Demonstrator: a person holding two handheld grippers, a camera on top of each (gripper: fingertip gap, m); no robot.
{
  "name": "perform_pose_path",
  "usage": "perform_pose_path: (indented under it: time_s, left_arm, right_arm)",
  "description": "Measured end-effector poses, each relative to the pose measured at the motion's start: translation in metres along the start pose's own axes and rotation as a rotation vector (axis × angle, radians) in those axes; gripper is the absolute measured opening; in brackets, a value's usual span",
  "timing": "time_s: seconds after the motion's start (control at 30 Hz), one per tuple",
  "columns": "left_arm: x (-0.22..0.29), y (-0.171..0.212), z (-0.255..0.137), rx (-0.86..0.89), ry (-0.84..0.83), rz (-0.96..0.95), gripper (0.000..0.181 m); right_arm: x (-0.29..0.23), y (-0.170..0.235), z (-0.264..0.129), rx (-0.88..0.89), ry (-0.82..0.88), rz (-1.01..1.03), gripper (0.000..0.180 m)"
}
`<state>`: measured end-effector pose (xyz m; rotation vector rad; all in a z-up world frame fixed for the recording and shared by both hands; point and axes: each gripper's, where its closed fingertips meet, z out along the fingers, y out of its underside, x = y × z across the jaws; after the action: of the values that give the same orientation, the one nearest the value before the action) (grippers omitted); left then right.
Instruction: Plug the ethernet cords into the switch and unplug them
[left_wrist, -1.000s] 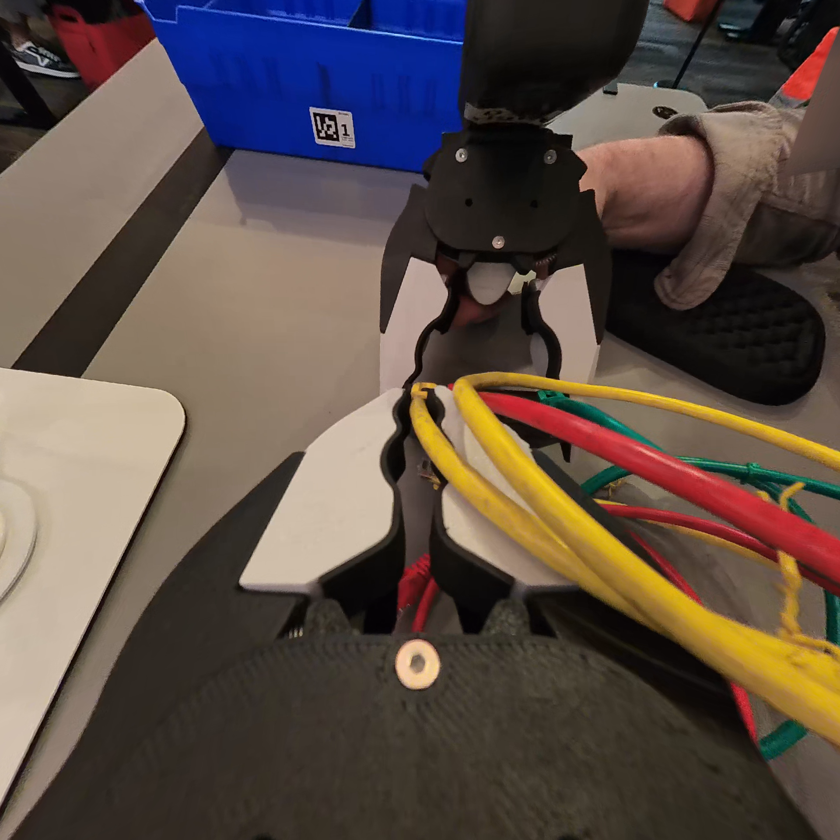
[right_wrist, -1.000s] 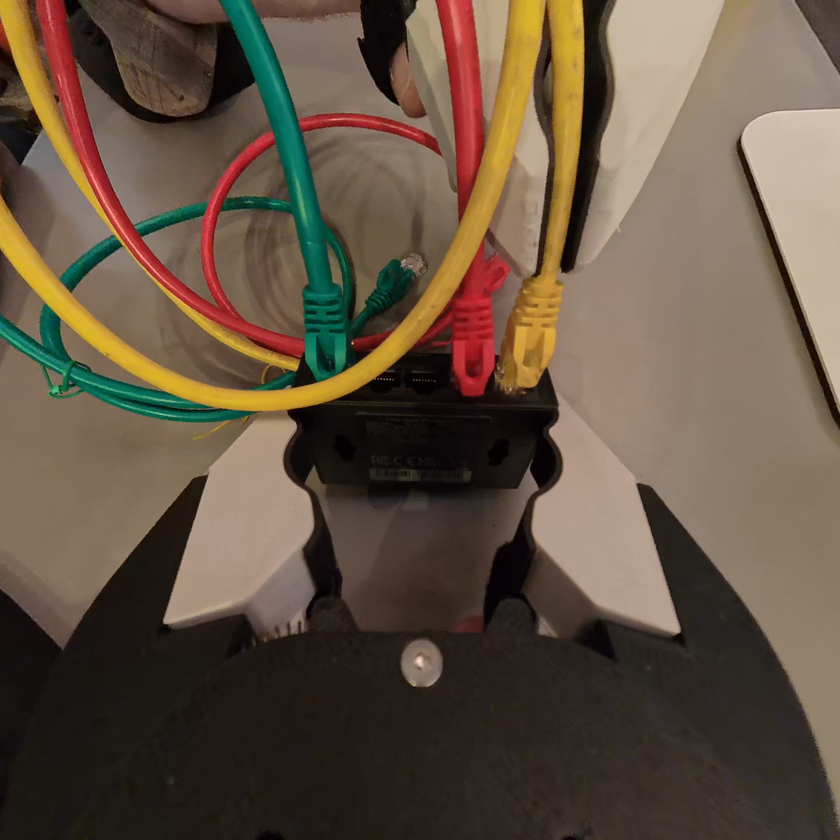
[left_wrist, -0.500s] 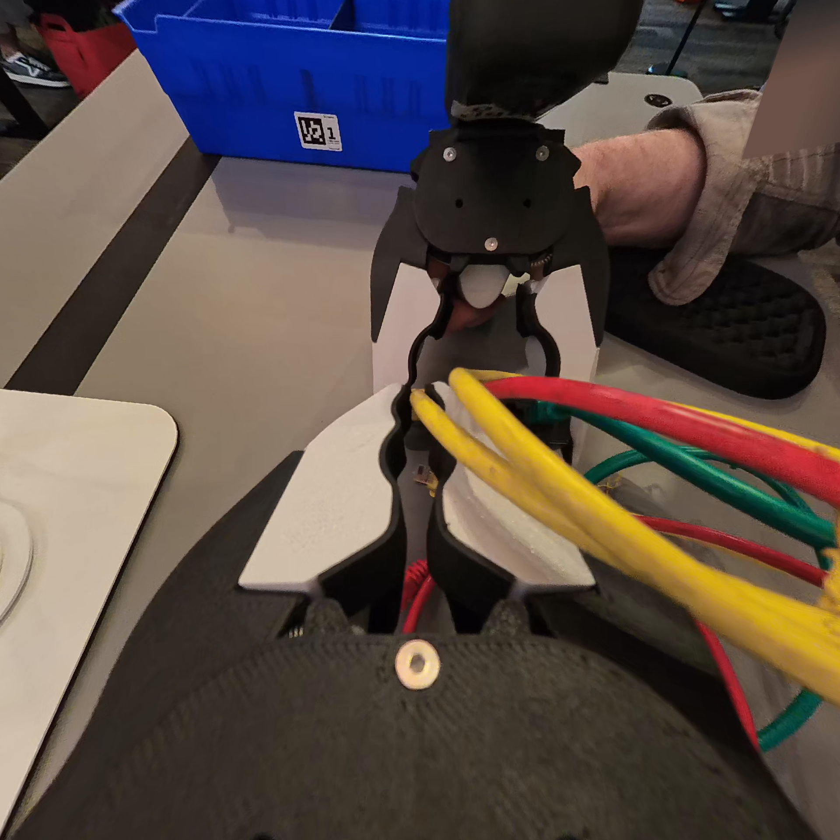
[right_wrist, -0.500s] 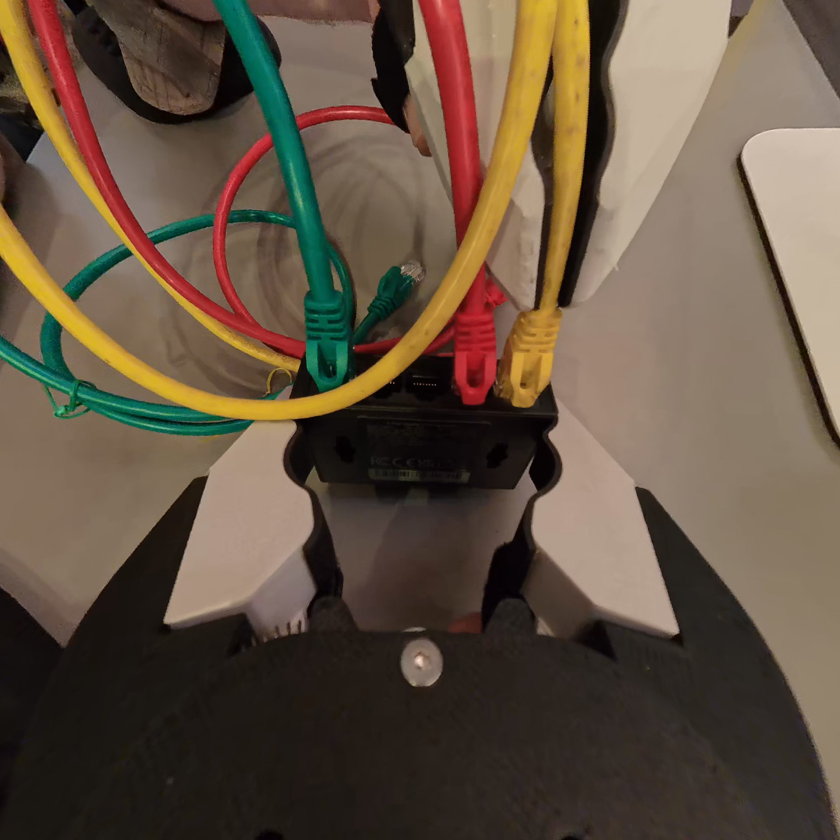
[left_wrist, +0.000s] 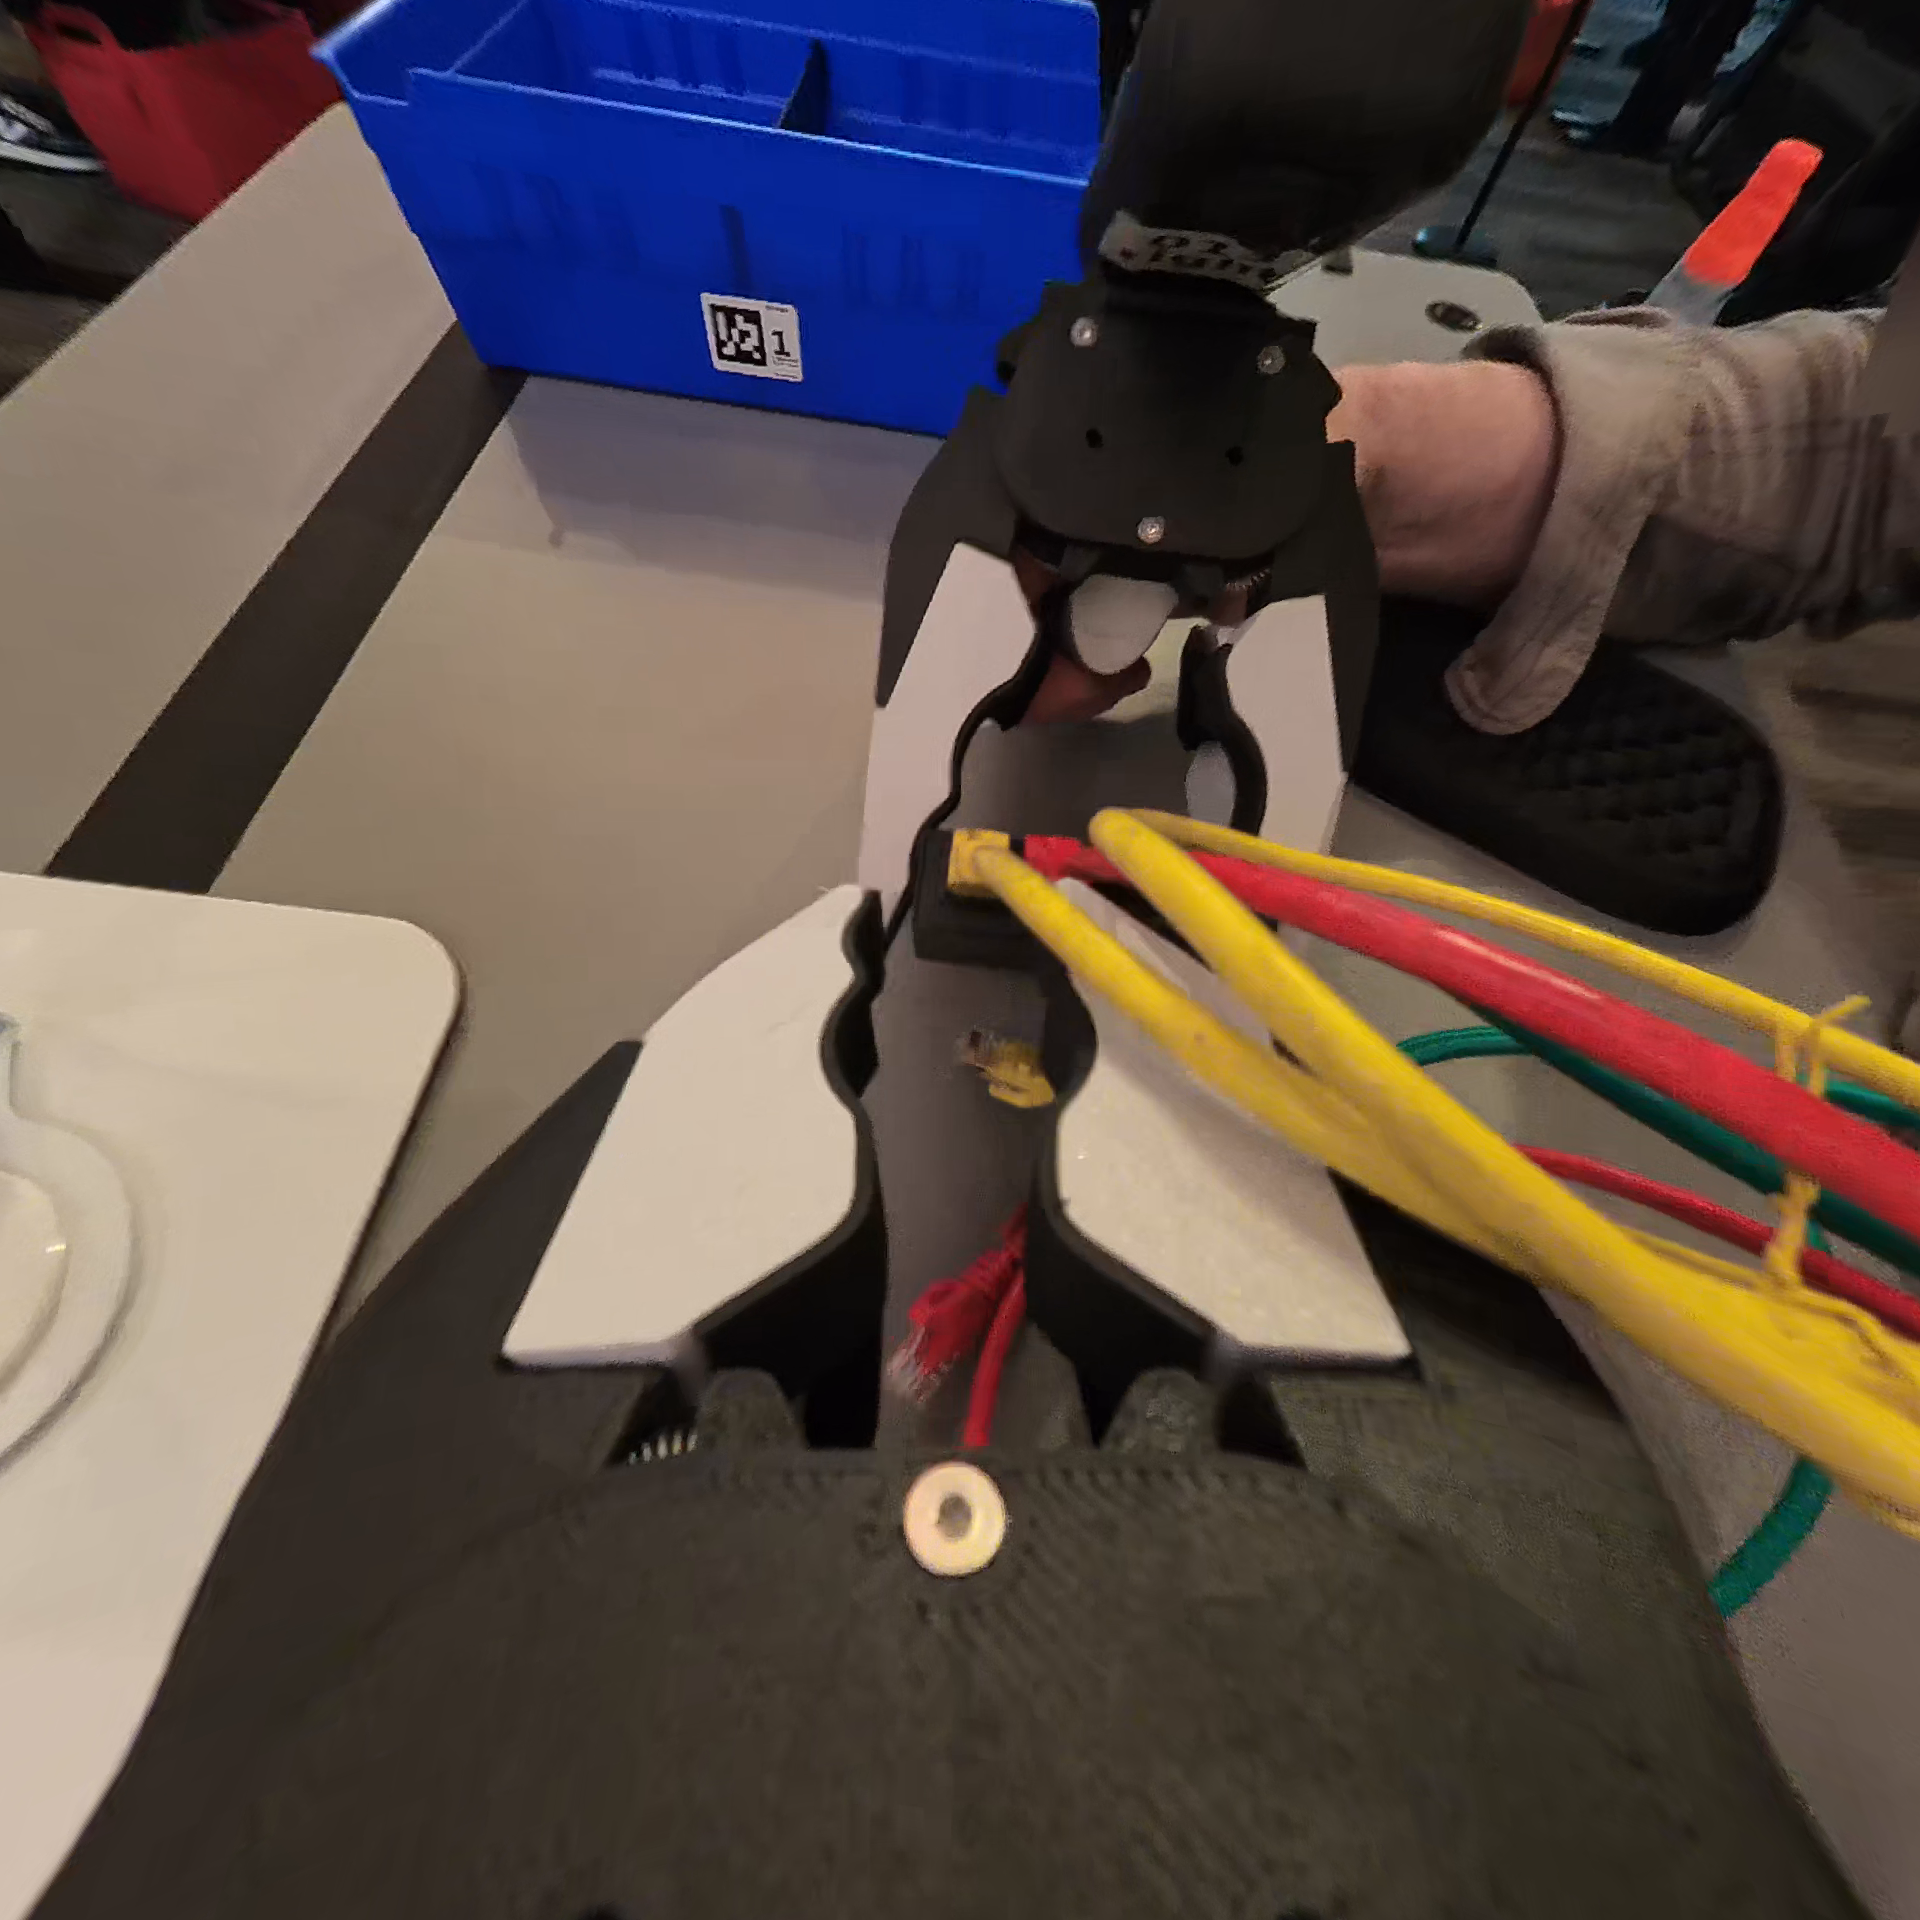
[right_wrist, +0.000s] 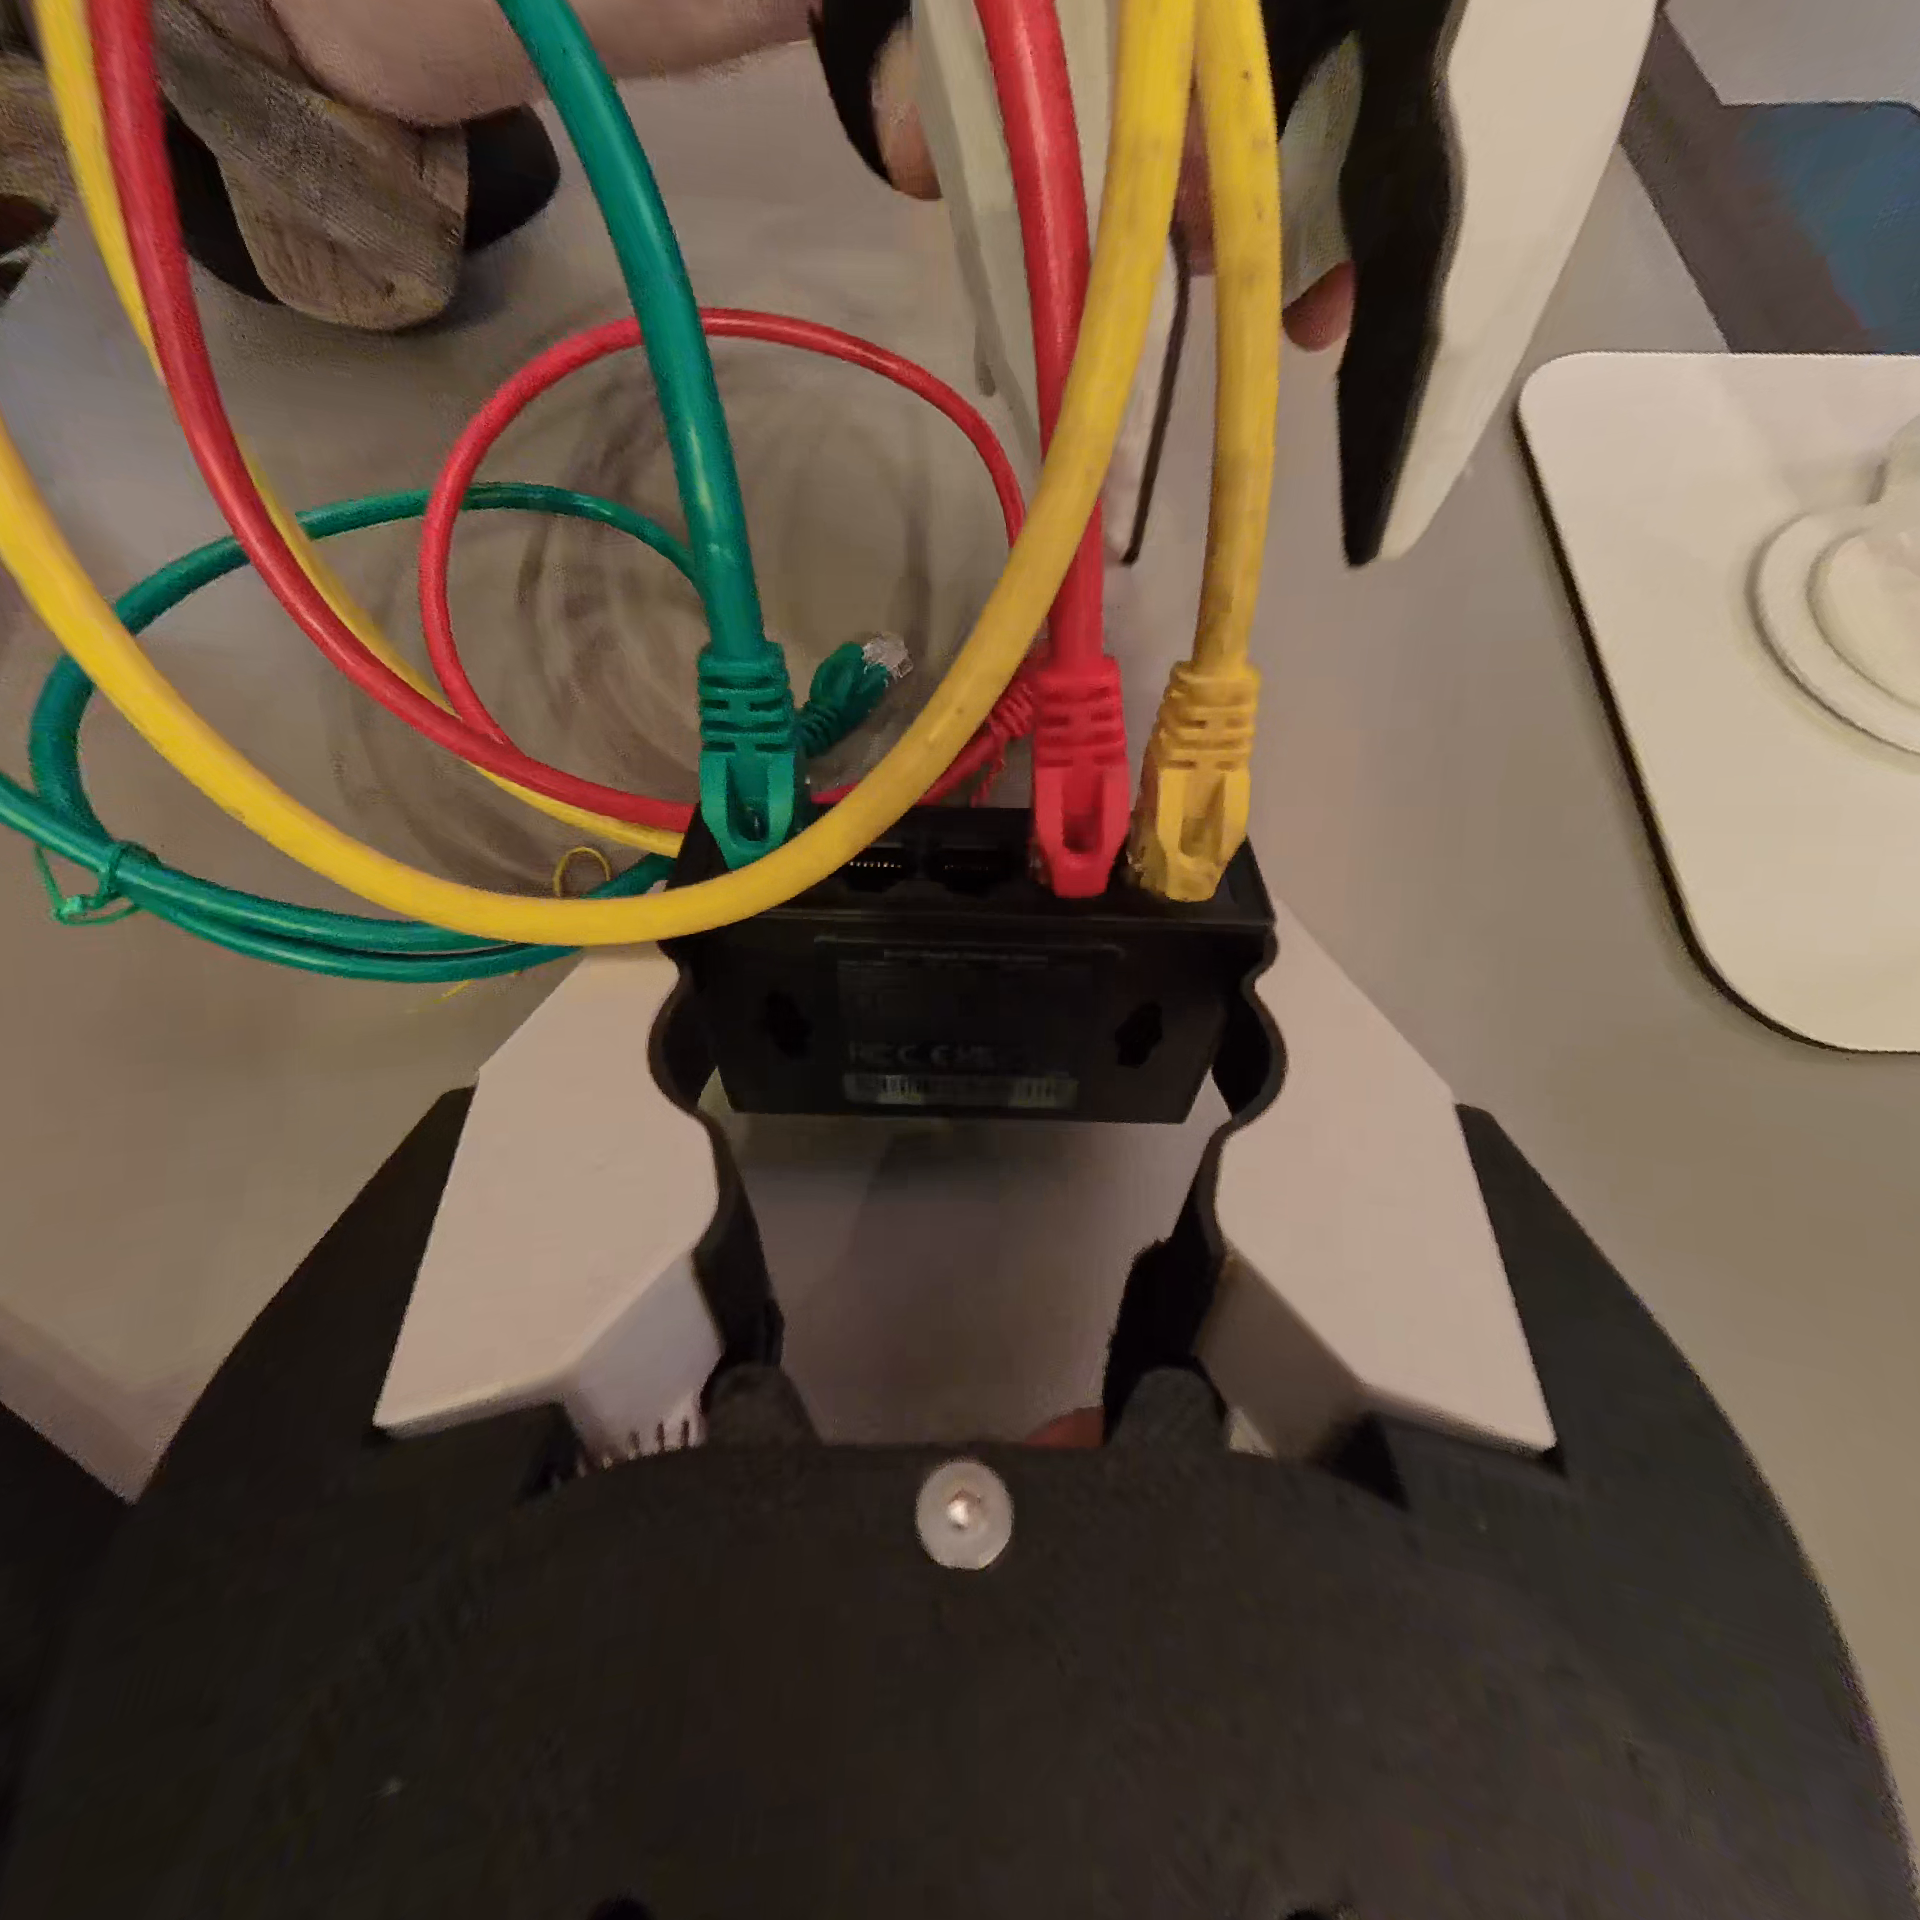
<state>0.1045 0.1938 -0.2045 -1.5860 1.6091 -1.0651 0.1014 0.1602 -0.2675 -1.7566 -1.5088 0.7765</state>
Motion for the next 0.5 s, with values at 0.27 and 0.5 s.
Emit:
perform_pose_path:
  time_s: [0.27,0.5]
  left_arm:
    - [-0.038,-0.017,-0.041,0.195,0.016,-0.157,0.036]
    - [-0.008,-0.011,-0.042,-0.002,0.03,-0.049,0.052]
  right_arm:
    - [0.024,0.025,-0.02,-0.27,0.166,-0.052,0.097]
    - [0.044,0.022,-0.031,-0.554,0.214,-0.196,0.098]
